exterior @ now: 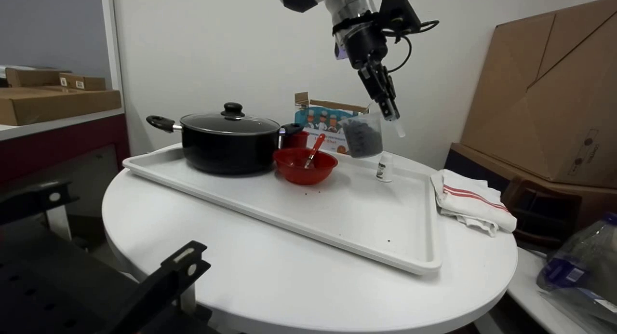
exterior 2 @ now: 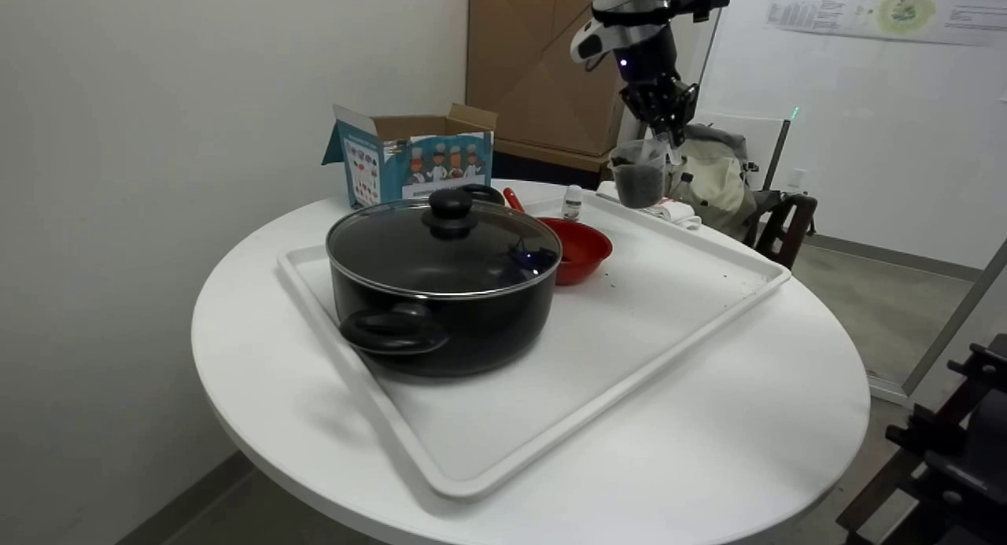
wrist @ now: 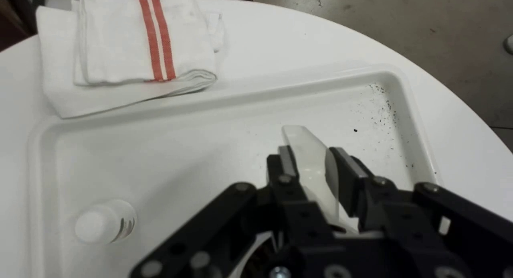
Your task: Pour some of the contents of the colourless jar into the orange bowl
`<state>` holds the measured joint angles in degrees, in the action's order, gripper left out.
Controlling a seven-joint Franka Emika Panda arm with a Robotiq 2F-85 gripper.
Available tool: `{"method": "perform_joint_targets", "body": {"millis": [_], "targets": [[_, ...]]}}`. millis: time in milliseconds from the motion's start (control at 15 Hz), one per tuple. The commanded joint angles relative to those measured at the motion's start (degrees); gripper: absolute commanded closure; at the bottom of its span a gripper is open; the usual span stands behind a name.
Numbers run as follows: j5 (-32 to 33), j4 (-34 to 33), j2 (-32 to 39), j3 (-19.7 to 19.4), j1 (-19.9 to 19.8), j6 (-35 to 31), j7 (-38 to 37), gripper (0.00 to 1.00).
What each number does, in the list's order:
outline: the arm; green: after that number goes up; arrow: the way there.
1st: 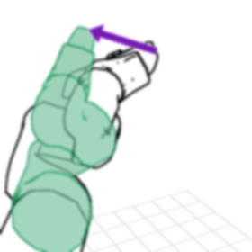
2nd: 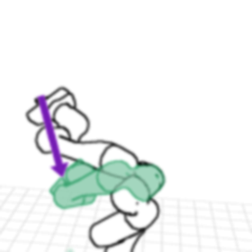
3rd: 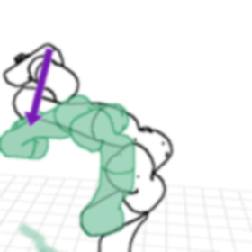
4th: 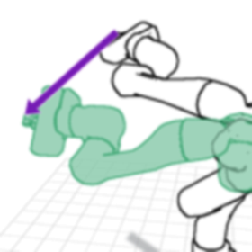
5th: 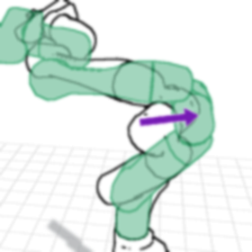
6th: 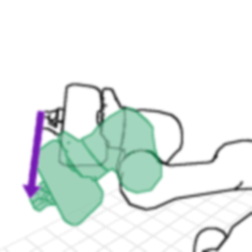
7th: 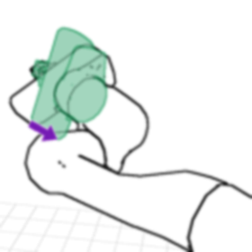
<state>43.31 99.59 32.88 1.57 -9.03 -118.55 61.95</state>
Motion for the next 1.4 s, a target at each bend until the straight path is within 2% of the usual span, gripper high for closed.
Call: {"method": "perform_joint_targets", "body": {"millis": [0,200,467,933,1333], "targets": [[-3.2,-2.1,0.7,-1.5,-0.8,-1.5,2.3,0.87],[-8.6,-2.6,1.6,-1.0,-2.5,-3.8,4.4,0.88],[-13.9,-3.2,3.6,-2.0,-2.7,-6.1,6.0,0.88],[-16.2,-4.2,6.5,-4.8,-3.4,-8.1,6.1,0.88],[-17.7,-4.1,9.7,-4.6,-3.7,-11.1,5.8,0.87]]}}
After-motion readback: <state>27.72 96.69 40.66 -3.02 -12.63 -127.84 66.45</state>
